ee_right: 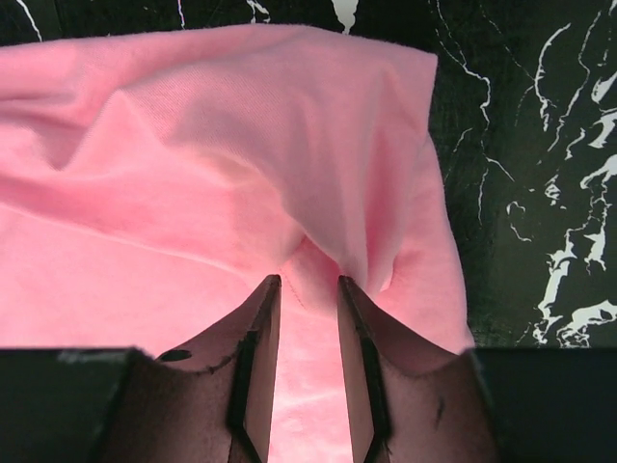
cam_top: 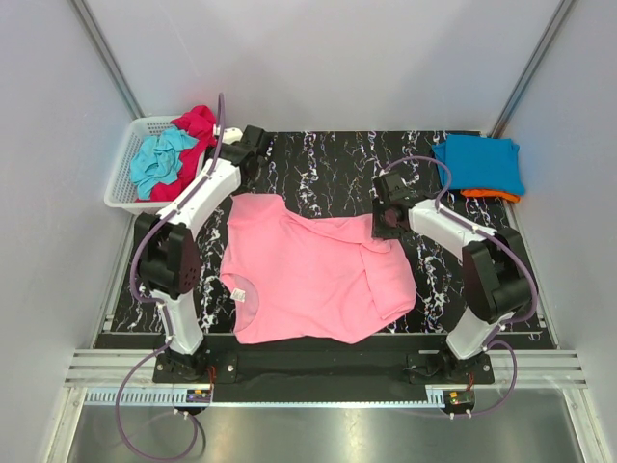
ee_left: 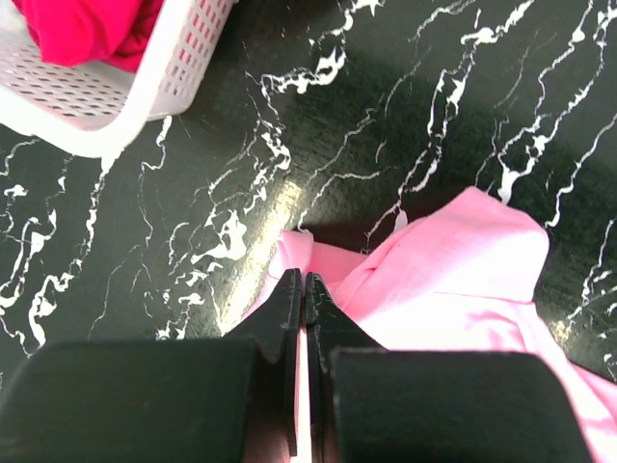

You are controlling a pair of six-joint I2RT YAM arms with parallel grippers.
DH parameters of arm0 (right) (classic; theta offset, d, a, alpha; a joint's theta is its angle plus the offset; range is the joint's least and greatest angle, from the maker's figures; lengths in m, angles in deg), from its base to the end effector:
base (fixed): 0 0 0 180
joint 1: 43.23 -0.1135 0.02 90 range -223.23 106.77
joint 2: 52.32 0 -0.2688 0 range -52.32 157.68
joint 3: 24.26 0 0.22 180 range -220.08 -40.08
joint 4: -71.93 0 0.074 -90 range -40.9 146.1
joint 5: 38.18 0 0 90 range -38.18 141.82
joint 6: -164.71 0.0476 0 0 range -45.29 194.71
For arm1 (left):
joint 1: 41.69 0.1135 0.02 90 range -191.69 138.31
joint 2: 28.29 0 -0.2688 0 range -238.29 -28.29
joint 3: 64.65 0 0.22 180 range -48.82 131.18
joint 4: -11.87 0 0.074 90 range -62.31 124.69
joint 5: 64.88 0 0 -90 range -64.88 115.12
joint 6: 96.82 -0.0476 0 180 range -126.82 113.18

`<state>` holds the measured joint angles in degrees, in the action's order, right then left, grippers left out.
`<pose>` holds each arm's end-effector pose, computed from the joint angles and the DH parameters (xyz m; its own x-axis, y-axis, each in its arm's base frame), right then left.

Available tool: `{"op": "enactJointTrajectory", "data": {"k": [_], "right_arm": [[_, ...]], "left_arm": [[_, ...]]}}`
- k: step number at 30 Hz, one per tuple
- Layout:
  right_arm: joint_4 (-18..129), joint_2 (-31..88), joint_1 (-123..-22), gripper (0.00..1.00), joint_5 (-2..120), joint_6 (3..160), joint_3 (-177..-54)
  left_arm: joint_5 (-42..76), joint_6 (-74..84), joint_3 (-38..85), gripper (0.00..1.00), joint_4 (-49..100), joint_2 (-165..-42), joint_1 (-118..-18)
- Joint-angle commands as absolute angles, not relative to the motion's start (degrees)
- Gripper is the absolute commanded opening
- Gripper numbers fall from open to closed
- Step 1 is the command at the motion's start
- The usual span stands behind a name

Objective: Fold and stack the t-shirts
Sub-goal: Flatten the tshirt out

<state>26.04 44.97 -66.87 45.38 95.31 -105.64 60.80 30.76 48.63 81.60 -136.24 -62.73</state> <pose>0.2980 0.1246 0.2129 -0.8788 -0.0030 -0.4771 -0.0435 0.9963 0.0737 0.3558 -0.1071 0.2880 -0.7015 -0.2609 -0.6632 -0.4686 0.8700 0.1533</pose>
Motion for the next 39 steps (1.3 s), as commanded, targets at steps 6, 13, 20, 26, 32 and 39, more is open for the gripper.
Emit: {"op": "enactJointTrajectory", "data": {"k": [6, 13, 20, 26, 32, 39], "right_arm": [[24.11, 41.46, -67.13, 0.35, 43.38, 95.80, -103.54], [23.67, 39.96, -67.05, 0.35, 41.45, 95.98, -101.61], [25.07, 43.38, -67.13, 0.32, 41.00, 94.83, -103.00], [26.31, 47.17, -67.05, 0.29, 43.72, 94.48, -105.73], [27.19, 48.14, -67.05, 0.00, 45.58, 94.39, -106.53], [22.19, 38.15, -67.05, 0.00, 40.31, 94.66, -110.64]], "left_arm": [[58.87, 31.76, 46.37, 0.00, 79.46, -131.13, -62.52], [58.34, 31.94, 45.05, 0.00, 79.20, -129.72, -62.52], [57.90, 31.85, 43.64, 0.00, 79.19, -128.49, -62.52], [58.16, 31.23, 43.20, 0.00, 79.19, -127.61, -62.52], [58.16, 30.88, 42.32, 0.00, 79.28, -126.12, -62.52], [58.60, 30.09, 41.00, 0.00, 79.28, -124.01, -62.43]]}}
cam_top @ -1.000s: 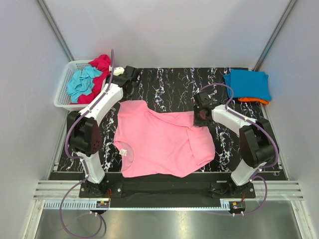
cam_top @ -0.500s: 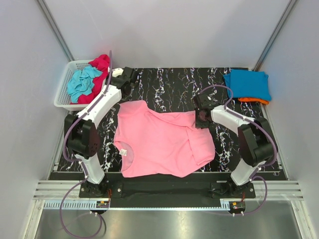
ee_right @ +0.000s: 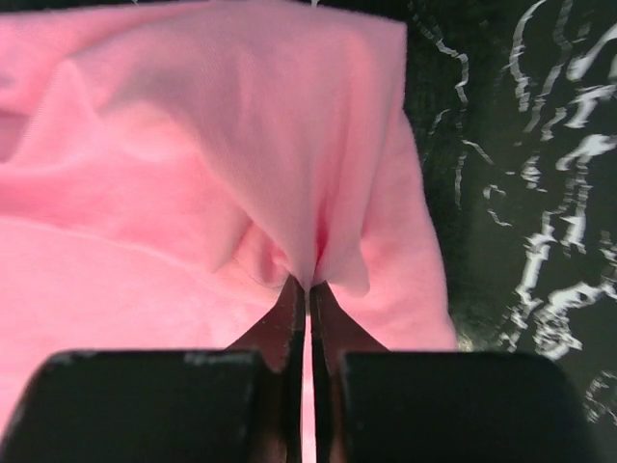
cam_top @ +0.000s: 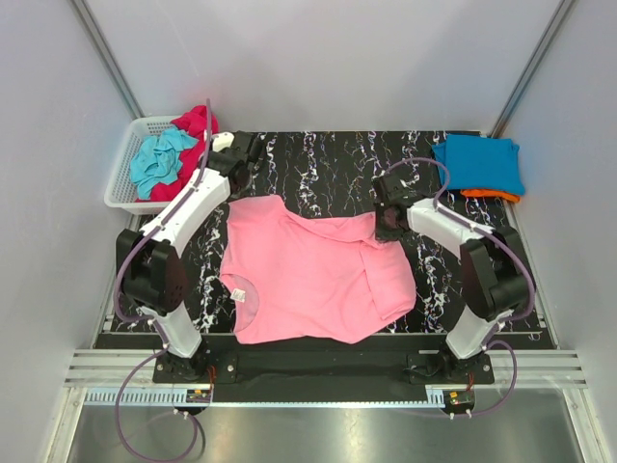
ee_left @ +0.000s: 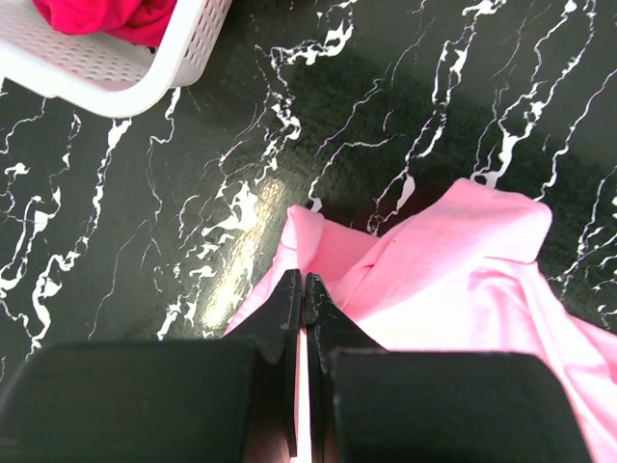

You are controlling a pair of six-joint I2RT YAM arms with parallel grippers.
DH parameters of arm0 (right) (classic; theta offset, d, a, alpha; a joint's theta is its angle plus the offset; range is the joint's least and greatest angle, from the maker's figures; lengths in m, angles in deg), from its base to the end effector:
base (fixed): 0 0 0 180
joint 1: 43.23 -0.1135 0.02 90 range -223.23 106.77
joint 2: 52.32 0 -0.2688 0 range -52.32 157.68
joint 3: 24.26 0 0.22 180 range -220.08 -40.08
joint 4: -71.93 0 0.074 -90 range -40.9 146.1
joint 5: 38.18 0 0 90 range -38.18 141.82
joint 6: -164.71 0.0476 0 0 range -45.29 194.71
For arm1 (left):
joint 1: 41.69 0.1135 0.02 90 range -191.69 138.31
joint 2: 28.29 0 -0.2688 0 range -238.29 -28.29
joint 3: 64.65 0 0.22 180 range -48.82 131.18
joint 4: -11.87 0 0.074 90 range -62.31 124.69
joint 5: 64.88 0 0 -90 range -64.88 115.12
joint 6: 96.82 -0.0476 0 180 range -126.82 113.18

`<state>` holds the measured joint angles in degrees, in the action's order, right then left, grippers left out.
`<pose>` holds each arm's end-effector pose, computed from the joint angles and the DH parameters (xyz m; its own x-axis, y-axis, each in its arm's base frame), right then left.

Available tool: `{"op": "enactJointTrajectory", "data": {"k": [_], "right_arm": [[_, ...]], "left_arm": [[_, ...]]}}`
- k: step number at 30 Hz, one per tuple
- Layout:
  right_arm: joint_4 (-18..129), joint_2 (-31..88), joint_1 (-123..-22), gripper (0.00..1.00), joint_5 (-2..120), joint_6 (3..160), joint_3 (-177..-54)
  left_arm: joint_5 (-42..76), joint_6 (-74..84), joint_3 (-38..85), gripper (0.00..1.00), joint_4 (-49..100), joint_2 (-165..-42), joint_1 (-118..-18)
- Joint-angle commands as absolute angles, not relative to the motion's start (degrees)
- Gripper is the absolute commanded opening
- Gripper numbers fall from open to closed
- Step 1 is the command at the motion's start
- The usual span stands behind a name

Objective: Fold and stack the t-shirts
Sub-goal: Flatten the tshirt out

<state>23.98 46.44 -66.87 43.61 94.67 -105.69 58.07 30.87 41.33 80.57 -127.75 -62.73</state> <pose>0.2973 0.1227 0.2036 -0.8990 -0.0247 -0.4373 -0.0376 0.9991 0.0208 0.3228 -0.0964 0.3029 -0.6926 -0.2833 -0.6634 -0.4537 0.8860 0.0953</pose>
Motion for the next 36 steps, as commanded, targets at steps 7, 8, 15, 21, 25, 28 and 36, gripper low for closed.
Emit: {"op": "enactJointTrajectory", "data": {"k": [7, 8, 15, 21, 25, 28, 36], "right_arm": [[19.19, 31.87, -66.96, 0.00, 33.90, 92.73, -117.15], [19.19, 32.66, -66.78, 0.00, 30.58, 92.46, -118.03], [22.97, 51.60, -64.15, 0.46, 22.30, 88.42, -127.17], [20.15, 54.31, -64.15, 0.43, 20.34, 91.75, -130.44], [22.09, 50.51, -64.15, 0.39, 29.56, 91.49, -127.89], [22.27, 49.72, -64.15, 0.38, 34.23, 91.49, -126.39], [22.09, 53.92, -64.23, 0.37, 44.33, 89.39, -123.40]], "left_arm": [[59.39, 29.83, 41.09, 0.00, 79.37, -121.90, -61.99], [59.57, 29.83, 41.26, 0.00, 79.37, -121.81, -61.91], [58.69, 29.04, 42.76, 0.00, 79.37, -121.46, -61.82], [59.22, 28.07, 41.88, 0.00, 79.37, -121.37, -61.73], [59.04, 28.07, 41.88, 0.00, 79.46, -122.25, -61.64], [58.69, 28.51, 41.79, 0.00, 79.28, -122.78, -61.64], [58.25, 29.39, 39.86, 0.00, 79.20, -122.25, -61.64]]}}
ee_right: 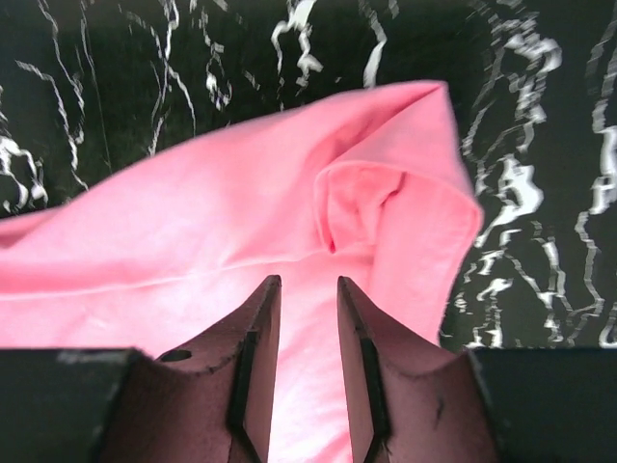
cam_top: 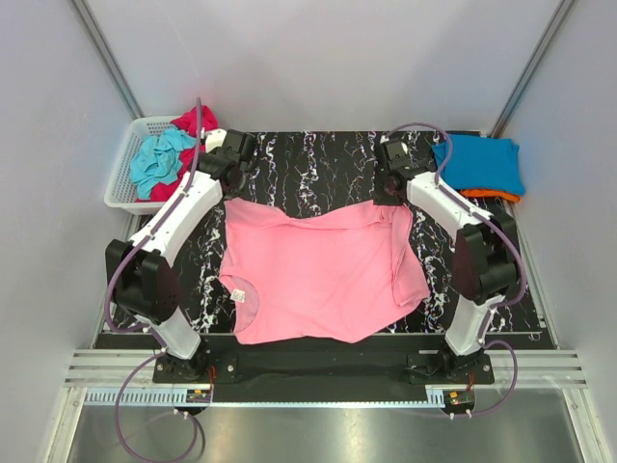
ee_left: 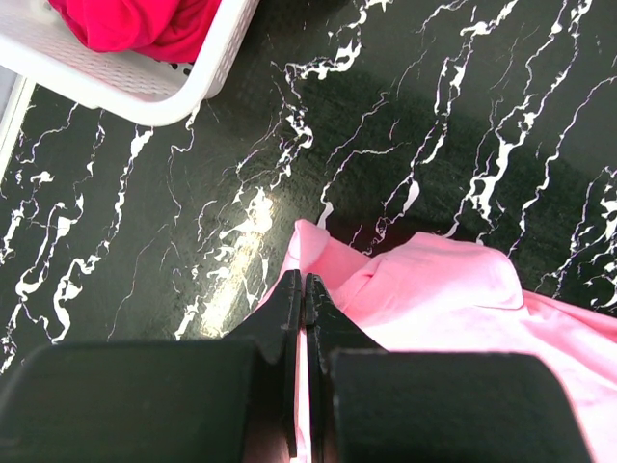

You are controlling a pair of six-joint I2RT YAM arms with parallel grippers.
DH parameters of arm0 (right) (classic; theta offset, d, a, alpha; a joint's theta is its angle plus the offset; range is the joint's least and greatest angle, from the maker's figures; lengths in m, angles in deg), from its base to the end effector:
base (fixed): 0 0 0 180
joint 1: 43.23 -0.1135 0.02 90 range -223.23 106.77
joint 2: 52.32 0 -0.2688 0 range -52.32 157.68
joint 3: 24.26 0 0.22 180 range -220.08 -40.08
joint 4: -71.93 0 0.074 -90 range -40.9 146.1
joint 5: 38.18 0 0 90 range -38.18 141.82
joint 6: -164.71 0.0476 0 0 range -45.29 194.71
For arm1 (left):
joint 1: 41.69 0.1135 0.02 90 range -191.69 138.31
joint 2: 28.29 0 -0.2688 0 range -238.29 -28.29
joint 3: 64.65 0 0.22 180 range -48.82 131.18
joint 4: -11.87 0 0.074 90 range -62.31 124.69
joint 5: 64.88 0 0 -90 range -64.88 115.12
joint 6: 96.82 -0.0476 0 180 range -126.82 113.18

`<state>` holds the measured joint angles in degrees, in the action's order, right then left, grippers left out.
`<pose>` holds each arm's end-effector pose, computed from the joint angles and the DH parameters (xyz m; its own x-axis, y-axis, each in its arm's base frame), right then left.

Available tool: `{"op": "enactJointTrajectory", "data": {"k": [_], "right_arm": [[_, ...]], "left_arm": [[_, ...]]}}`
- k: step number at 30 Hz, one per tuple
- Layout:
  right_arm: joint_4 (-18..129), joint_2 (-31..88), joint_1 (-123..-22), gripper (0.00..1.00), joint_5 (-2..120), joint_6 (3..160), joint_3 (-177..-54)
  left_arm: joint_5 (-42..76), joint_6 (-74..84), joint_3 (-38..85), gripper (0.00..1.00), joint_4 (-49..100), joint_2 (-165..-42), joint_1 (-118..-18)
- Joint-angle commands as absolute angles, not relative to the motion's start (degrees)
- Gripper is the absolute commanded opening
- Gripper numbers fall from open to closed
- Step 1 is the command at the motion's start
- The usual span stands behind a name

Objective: Fold and stack the t-shirts
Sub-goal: Flatten the tshirt out

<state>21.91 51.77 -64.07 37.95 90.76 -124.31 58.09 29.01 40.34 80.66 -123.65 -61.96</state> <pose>0.3549 0.1229 0.2614 -0.7863 -0.0121 -0.6177 0.0036 0.9997 -0.0242 0.3095 -0.0867 0.3201 -0.6700 -0.2761 -0.6891 -0.4480 0.8906 0.0787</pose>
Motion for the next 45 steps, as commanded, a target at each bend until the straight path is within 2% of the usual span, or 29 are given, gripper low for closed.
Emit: {"op": "enactJointTrajectory", "data": {"k": [1, 7, 14, 24, 28, 32, 33, 45], "right_arm": [[21.83, 55.07, -64.15, 0.36, 44.69, 89.12, -123.58], [22.35, 60.70, -64.14, 0.27, 40.05, 87.01, -124.10], [22.09, 65.10, -64.14, 0.27, 34.16, 84.38, -127.09], [22.00, 62.82, -64.15, 0.27, 32.74, 84.02, -125.95], [22.00, 61.76, -64.14, 0.29, 32.74, 83.85, -126.21], [22.00, 61.24, -64.14, 0.42, 34.49, 83.76, -125.95], [22.09, 60.97, -64.14, 0.48, 34.94, 83.85, -125.78], [23.06, 57.27, -64.23, 0.50, 35.21, 84.99, -124.81]], "left_arm": [[58.17, 29.39, 39.77, 0.00, 79.28, -122.08, -61.64], [57.20, 29.48, 39.77, 0.00, 79.19, -121.46, -61.64], [57.20, 29.30, 39.24, 0.00, 79.20, -120.67, -61.64], [56.93, 29.39, 38.98, 0.00, 79.19, -121.02, -61.73], [57.11, 29.39, 38.72, 0.00, 79.19, -120.76, -61.64], [57.20, 29.30, 38.54, 0.00, 79.11, -120.67, -61.73], [57.20, 29.21, 38.45, 0.00, 79.11, -120.67, -61.64], [57.29, 29.21, 38.19, 0.00, 79.02, -120.58, -61.64]]}}
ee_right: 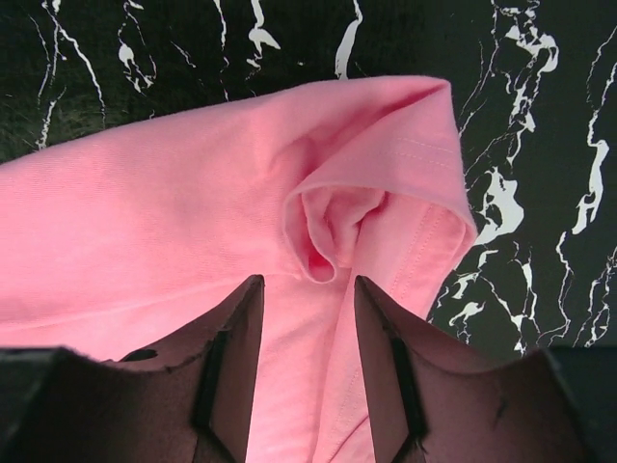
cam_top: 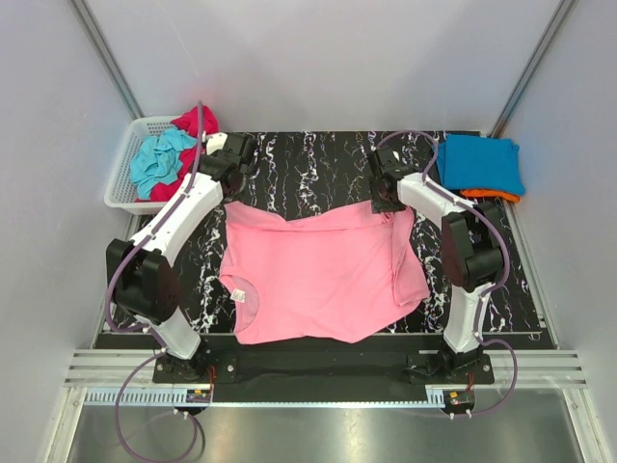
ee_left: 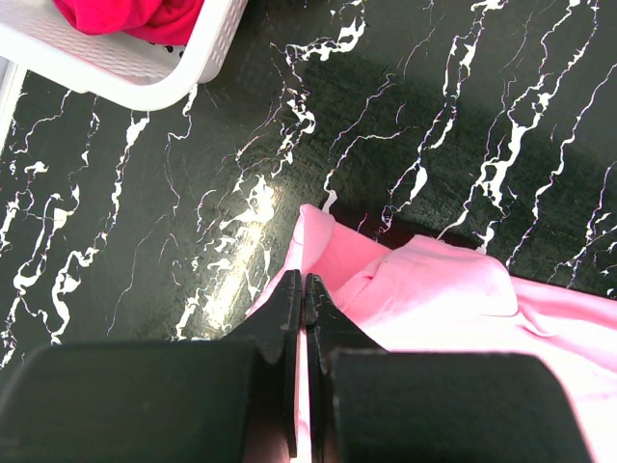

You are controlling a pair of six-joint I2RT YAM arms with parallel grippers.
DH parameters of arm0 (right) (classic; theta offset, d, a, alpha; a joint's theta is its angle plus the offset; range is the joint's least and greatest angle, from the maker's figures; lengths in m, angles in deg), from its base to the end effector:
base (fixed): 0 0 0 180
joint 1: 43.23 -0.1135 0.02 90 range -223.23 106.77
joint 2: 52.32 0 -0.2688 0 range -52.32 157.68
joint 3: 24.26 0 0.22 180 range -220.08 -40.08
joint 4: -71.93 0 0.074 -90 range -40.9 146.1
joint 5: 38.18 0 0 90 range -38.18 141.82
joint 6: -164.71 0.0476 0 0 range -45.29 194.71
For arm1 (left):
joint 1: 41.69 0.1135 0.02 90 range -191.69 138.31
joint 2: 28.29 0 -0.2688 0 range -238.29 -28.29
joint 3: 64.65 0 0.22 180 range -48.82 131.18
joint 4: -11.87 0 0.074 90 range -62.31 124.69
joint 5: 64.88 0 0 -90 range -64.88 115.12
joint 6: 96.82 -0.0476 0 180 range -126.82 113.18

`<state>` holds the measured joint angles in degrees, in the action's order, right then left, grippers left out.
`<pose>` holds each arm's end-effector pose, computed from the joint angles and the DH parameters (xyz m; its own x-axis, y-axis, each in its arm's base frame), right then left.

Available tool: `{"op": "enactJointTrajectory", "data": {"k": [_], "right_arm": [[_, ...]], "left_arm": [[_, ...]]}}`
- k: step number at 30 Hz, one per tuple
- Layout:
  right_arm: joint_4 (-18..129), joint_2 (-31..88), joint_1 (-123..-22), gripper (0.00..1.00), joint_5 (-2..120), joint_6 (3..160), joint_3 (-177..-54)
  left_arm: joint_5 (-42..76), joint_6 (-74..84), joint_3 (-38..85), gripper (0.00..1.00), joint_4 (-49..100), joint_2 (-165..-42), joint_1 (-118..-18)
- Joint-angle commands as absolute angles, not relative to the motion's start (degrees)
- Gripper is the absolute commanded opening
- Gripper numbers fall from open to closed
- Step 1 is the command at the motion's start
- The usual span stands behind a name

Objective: Fold and stack the t-shirts
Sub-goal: Flatten the tshirt out

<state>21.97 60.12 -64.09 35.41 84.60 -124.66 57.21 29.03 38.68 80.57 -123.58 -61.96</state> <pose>0.3729 0.1277 0.2104 -0.8502 -0.1477 -0.5053 -0.0727 0.9836 -0.1651 0.3077 -0.0867 0.3123 -0.6917 -0.2735 -0.6684 -0.4389 0.8942 0.0884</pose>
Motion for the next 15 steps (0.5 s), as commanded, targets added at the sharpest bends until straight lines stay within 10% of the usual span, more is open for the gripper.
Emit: {"op": "enactJointTrajectory", "data": {"k": [1, 15], "right_arm": [[23.06, 57.45, -64.15, 0.50, 35.20, 84.99, -124.81], [25.25, 62.11, -64.06, 0.45, 34.94, 84.90, -123.40]], "left_arm": [[57.29, 29.21, 38.19, 0.00, 79.02, -120.49, -61.64], [57.72, 28.77, 37.75, 0.00, 79.11, -119.88, -61.38]]}}
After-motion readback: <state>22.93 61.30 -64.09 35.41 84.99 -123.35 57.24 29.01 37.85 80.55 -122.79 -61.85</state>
